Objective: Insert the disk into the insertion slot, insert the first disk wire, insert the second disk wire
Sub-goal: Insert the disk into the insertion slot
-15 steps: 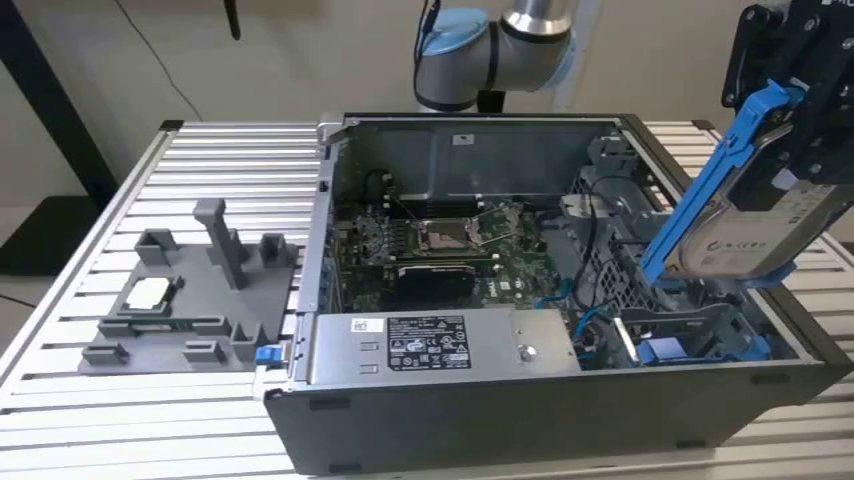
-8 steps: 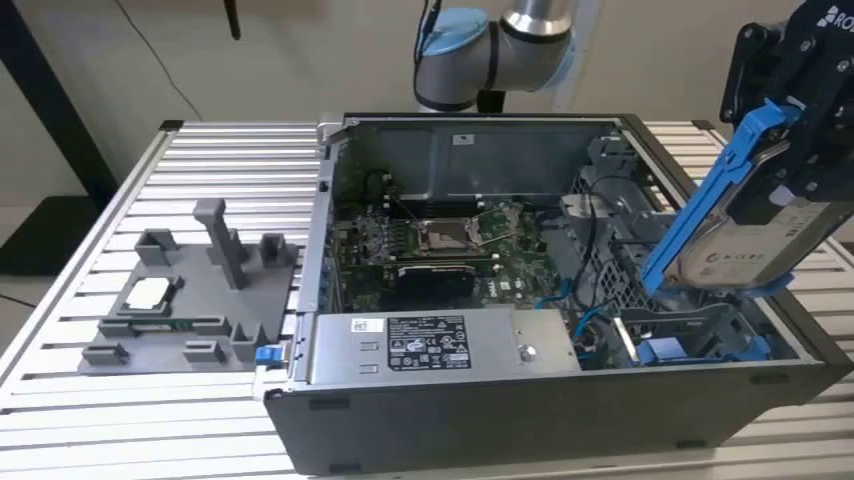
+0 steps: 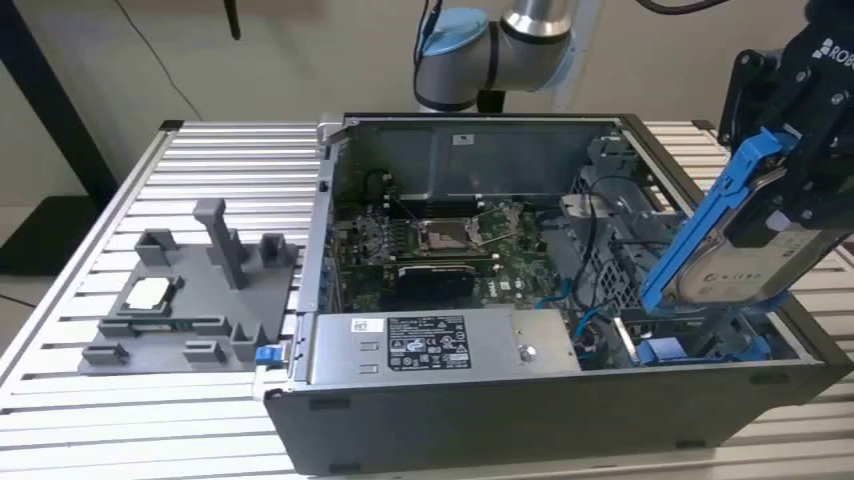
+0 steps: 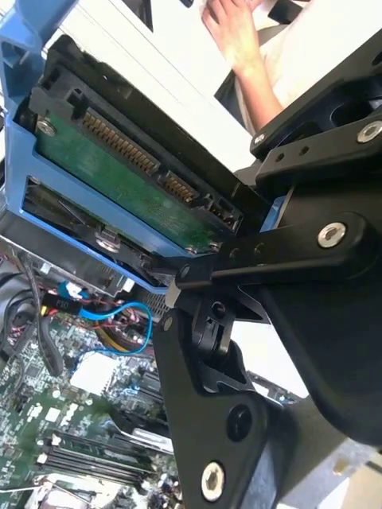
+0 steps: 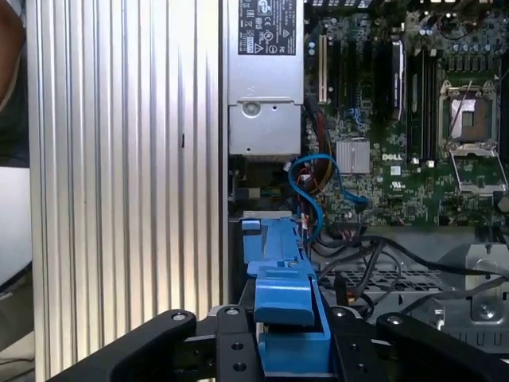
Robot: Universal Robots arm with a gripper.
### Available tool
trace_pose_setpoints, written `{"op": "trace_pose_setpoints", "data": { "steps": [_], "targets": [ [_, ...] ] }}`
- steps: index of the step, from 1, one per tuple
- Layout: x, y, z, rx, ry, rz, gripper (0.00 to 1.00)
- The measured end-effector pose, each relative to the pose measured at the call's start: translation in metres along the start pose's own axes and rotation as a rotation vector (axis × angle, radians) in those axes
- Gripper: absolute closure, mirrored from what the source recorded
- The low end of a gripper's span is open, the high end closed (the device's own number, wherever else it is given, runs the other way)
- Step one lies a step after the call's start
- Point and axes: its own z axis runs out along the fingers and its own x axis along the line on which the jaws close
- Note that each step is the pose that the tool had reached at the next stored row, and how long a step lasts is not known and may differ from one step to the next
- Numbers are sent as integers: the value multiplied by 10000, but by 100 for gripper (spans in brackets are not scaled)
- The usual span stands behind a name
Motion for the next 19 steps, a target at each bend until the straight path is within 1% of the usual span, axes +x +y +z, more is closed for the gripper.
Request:
{"op": "trace_pose_setpoints", "data": {
  "steps": [6, 12, 19],
  "targets": [
    [14, -8, 97, 0, -5, 0, 67],
    [14, -21, 202, 0, -7, 0, 67],
    [14, -46, 305, 0, -9, 0, 67]
  ]
}}
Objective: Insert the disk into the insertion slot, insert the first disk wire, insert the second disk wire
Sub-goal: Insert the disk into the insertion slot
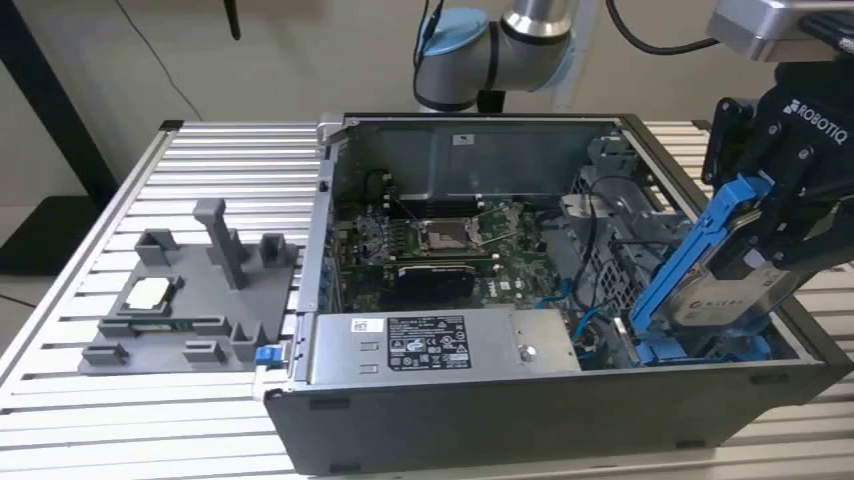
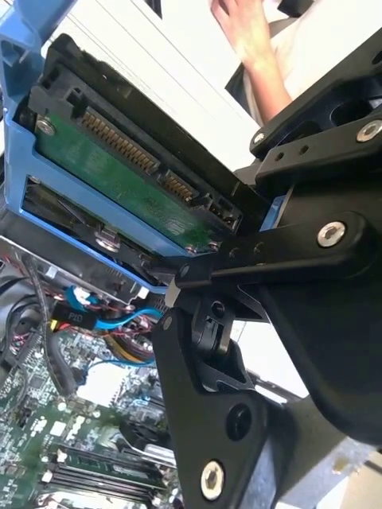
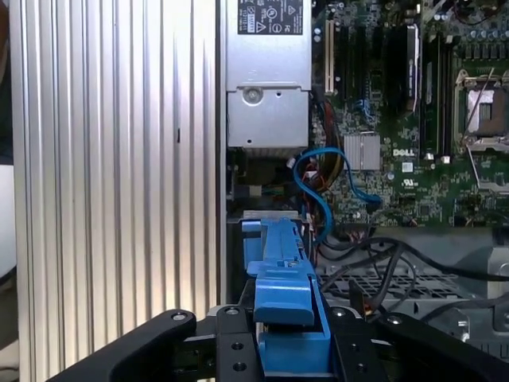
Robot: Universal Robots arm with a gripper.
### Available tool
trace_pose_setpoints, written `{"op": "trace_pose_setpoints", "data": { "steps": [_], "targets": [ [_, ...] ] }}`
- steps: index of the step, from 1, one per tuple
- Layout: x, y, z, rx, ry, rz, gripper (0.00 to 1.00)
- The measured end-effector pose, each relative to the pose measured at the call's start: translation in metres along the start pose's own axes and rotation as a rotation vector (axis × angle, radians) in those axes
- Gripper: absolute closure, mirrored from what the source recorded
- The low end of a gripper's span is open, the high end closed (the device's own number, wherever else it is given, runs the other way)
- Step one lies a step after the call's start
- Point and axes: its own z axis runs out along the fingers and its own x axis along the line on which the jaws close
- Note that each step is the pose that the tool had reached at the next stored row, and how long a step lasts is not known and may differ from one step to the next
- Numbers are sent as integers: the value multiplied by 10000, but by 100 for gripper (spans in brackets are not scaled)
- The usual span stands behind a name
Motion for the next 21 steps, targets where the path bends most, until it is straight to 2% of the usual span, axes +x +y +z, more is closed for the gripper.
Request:
{"op": "trace_pose_setpoints", "data": {
  "steps": [13, 21],
  "targets": [
    [-45, -16, 122, 1, -16, -1, 67],
    [-81, -28, 145, 57, -12, -1, 67]
  ]
}}
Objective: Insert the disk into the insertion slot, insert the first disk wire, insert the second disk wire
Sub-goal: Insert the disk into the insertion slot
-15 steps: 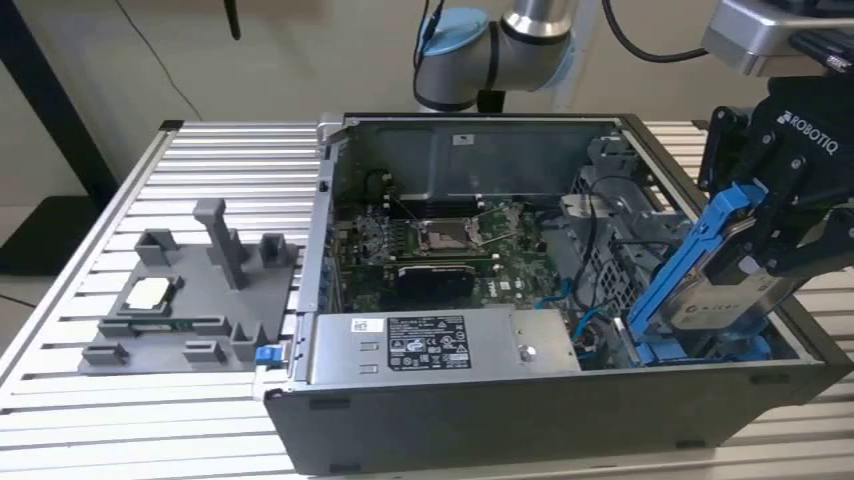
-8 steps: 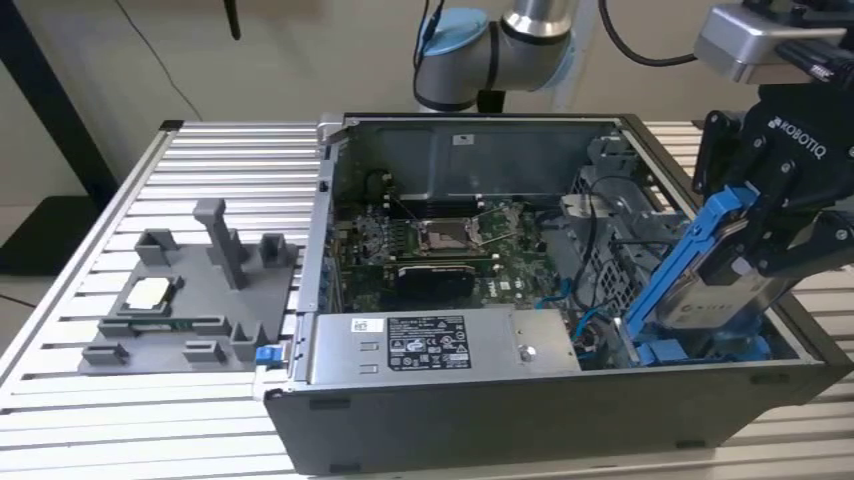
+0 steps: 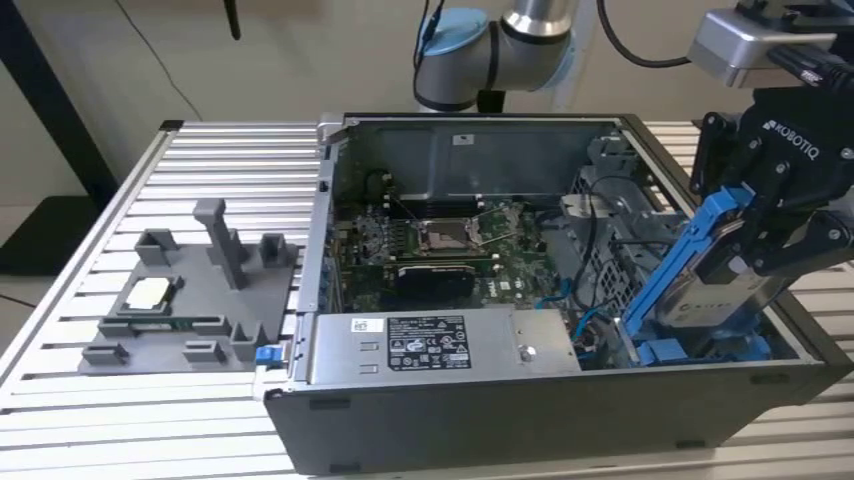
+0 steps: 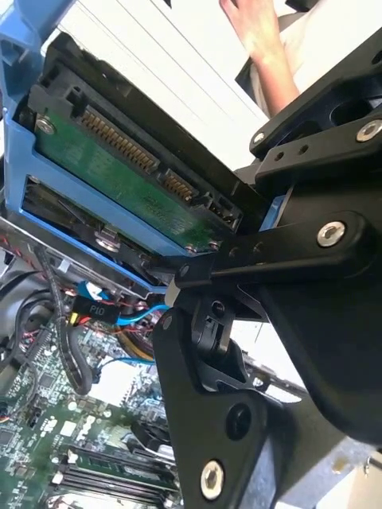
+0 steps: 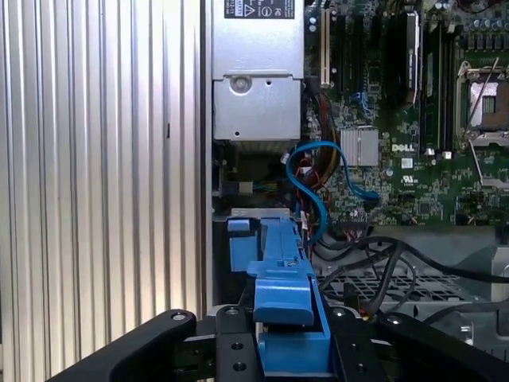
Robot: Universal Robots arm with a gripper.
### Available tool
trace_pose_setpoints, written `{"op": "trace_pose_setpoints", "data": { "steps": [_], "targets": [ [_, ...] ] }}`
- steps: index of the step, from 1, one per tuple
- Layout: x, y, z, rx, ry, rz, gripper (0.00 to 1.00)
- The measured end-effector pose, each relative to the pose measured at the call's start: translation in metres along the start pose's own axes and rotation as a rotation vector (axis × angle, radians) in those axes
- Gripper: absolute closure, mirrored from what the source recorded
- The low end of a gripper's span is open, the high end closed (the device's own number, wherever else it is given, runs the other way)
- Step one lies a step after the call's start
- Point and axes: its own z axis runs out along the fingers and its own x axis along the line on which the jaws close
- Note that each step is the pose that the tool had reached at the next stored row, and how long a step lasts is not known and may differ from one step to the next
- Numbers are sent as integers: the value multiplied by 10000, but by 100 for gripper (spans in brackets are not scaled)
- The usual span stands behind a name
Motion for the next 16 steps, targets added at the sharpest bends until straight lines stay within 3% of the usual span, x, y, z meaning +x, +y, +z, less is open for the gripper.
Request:
{"op": "trace_pose_setpoints", "data": {
  "steps": [16],
  "targets": [
    [-26, -40, 189, 7, 0, 0, 67]
  ]
}}
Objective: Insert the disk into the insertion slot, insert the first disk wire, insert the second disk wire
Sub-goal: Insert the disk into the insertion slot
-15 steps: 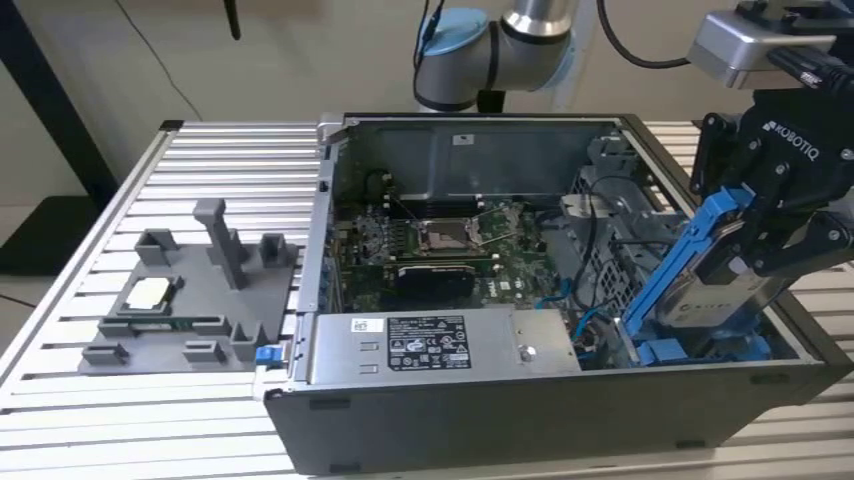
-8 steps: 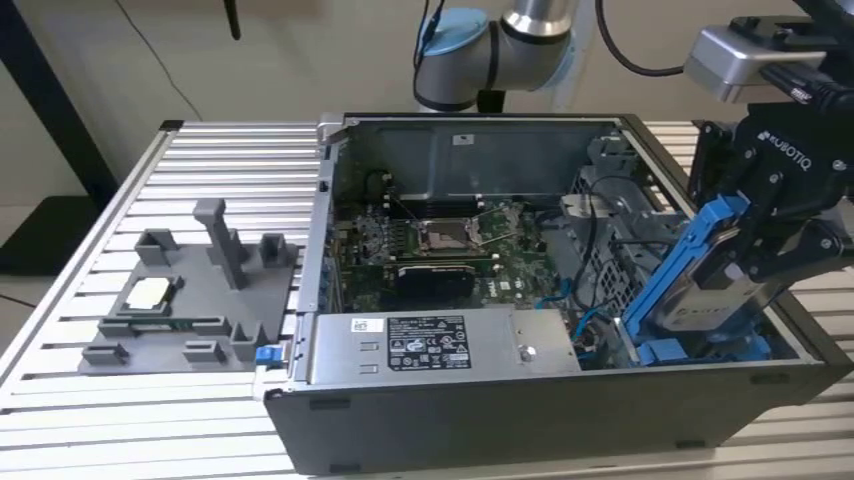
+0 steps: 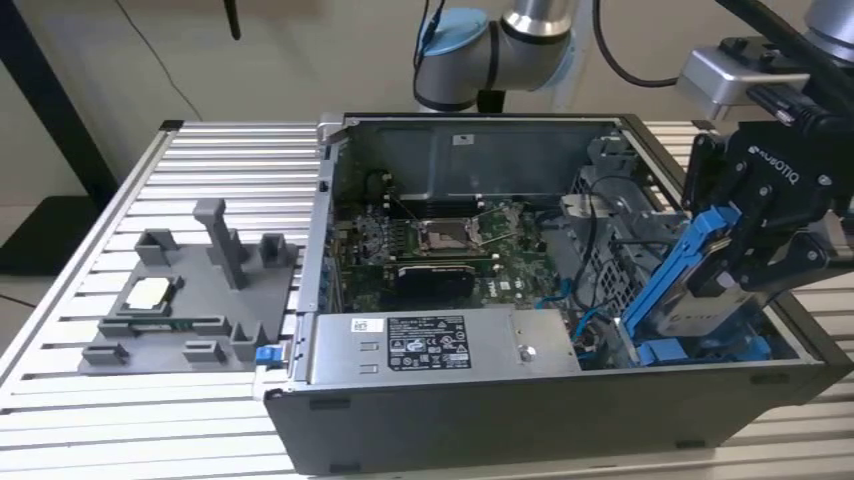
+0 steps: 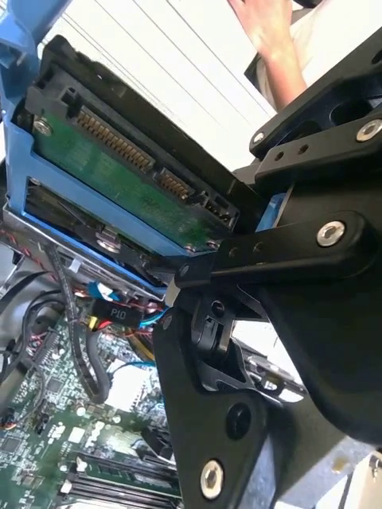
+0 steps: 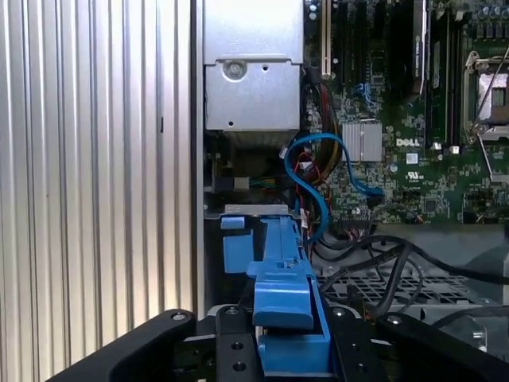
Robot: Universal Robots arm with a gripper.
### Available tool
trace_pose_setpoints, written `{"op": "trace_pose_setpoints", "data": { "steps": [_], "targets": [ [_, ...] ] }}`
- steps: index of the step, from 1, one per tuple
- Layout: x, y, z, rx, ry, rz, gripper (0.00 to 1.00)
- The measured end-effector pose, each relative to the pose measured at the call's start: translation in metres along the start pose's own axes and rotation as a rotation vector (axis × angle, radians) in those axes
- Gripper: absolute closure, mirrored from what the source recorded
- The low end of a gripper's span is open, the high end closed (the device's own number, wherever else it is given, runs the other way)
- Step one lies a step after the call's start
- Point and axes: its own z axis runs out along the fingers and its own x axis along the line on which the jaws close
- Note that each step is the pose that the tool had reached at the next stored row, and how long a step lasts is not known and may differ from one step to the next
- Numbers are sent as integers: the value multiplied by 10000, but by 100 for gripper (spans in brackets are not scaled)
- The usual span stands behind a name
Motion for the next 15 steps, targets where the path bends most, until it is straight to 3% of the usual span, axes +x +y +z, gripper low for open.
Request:
{"op": "trace_pose_setpoints", "data": {
  "steps": [6, 7, 12, 15],
  "targets": [
    [-2, -2, 37, 45, -7, -1, 60],
    [-2, -1, 22, 52, -10, -1, 53],
    [-15, 4, -116, 88, -19, 5, 53],
    [-49, 5, -128, 137, -20, 24, 53]
  ]
}}
